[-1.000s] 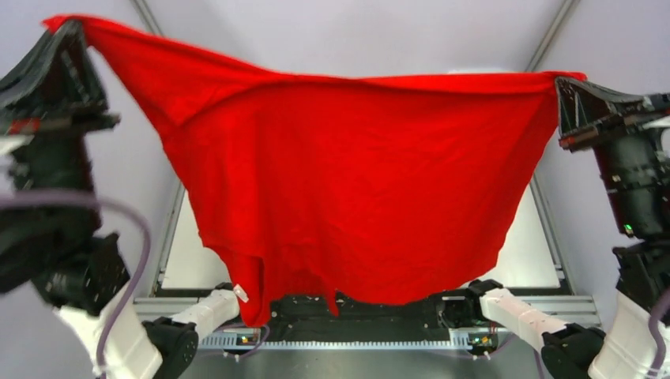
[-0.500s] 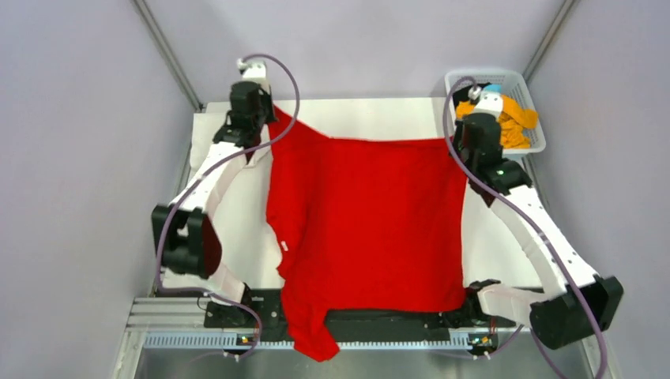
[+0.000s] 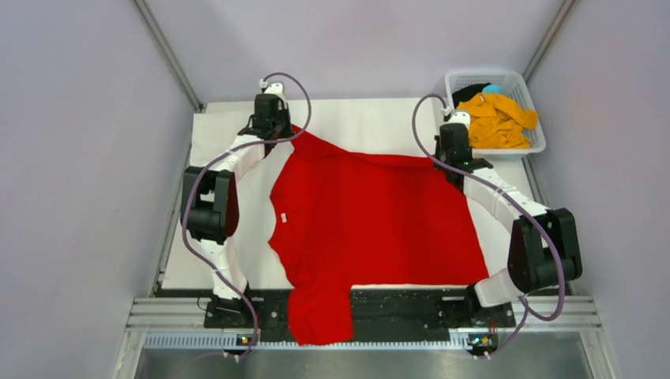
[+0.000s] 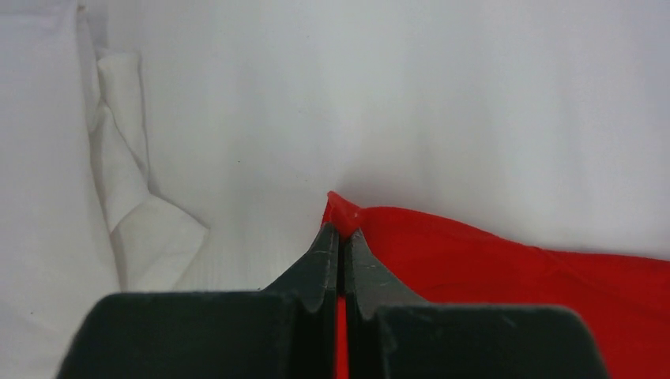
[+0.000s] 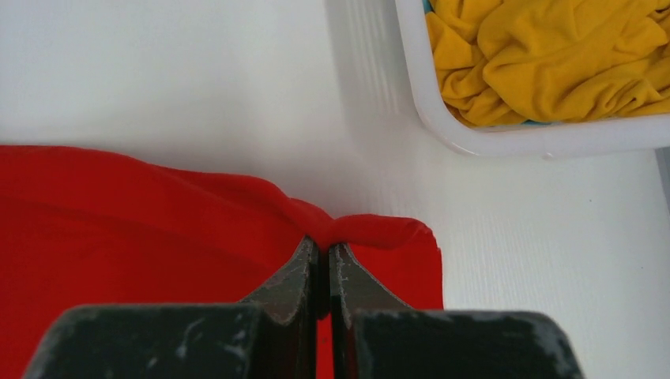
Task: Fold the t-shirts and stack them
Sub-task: Flatten out the tshirt
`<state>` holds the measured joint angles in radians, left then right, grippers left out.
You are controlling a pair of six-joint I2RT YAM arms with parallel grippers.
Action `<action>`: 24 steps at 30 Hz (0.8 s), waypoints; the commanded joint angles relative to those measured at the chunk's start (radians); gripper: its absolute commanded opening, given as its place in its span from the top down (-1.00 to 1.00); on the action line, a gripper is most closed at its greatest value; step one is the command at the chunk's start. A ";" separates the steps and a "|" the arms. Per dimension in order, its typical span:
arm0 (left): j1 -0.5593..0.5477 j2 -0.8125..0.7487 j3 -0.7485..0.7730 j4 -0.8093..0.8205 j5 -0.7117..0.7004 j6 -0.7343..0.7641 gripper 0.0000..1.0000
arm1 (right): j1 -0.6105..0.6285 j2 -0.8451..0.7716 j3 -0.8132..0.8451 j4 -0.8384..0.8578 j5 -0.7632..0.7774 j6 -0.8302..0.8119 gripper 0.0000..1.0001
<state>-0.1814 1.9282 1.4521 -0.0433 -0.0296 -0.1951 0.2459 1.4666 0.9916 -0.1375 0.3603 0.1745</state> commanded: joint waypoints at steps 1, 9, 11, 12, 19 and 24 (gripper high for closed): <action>0.005 -0.015 0.055 0.060 0.024 -0.063 1.00 | -0.010 0.030 0.064 0.078 0.018 -0.025 1.00; 0.005 0.068 0.191 -0.027 -0.052 -0.045 1.00 | -0.010 0.098 0.124 0.089 0.102 -0.011 1.00; 0.006 0.112 0.262 -0.090 -0.111 -0.032 1.00 | -0.010 0.138 0.156 0.072 0.093 -0.004 1.00; 0.007 0.130 0.295 -0.114 -0.139 -0.019 1.00 | -0.010 0.156 0.178 0.057 0.077 -0.001 1.00; 0.029 0.219 0.432 -0.133 -0.149 0.016 1.00 | -0.011 0.280 0.286 0.006 0.056 0.026 1.00; 0.033 0.331 0.561 -0.169 -0.146 0.015 1.00 | -0.011 0.372 0.385 -0.016 0.070 0.021 1.00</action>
<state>-0.1581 2.1971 1.9022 -0.2062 -0.1551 -0.1963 0.2443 1.7855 1.2724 -0.1493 0.4107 0.1867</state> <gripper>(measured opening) 0.024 0.021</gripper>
